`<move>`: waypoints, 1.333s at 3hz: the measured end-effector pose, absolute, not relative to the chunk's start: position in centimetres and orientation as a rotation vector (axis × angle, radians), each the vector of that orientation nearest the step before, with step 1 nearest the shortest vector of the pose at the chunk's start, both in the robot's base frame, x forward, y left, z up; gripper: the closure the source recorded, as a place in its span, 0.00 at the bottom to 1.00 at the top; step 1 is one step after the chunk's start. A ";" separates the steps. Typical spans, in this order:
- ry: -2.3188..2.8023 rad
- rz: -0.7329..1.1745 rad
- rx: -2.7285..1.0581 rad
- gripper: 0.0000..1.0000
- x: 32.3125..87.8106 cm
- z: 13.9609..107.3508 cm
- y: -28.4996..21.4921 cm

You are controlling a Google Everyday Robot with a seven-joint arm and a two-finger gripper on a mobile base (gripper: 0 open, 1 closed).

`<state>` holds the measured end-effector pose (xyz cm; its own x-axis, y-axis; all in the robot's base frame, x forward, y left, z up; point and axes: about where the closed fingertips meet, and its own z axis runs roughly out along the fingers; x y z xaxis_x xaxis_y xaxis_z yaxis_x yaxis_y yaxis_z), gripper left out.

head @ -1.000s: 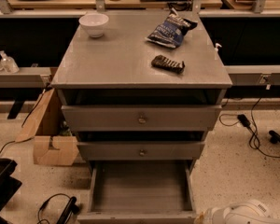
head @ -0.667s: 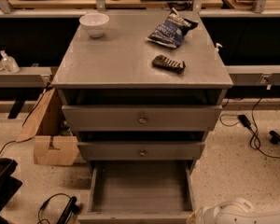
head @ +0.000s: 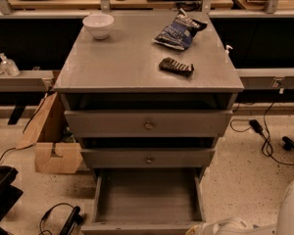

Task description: Close bottom drawer

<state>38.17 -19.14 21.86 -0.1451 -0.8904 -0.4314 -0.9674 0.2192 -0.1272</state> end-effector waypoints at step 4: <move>2.037 0.375 -1.752 1.00 37.8 12.3 -12.8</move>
Offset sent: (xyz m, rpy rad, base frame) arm -0.0028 0.0012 -0.0382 0.0142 -0.0014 -0.0009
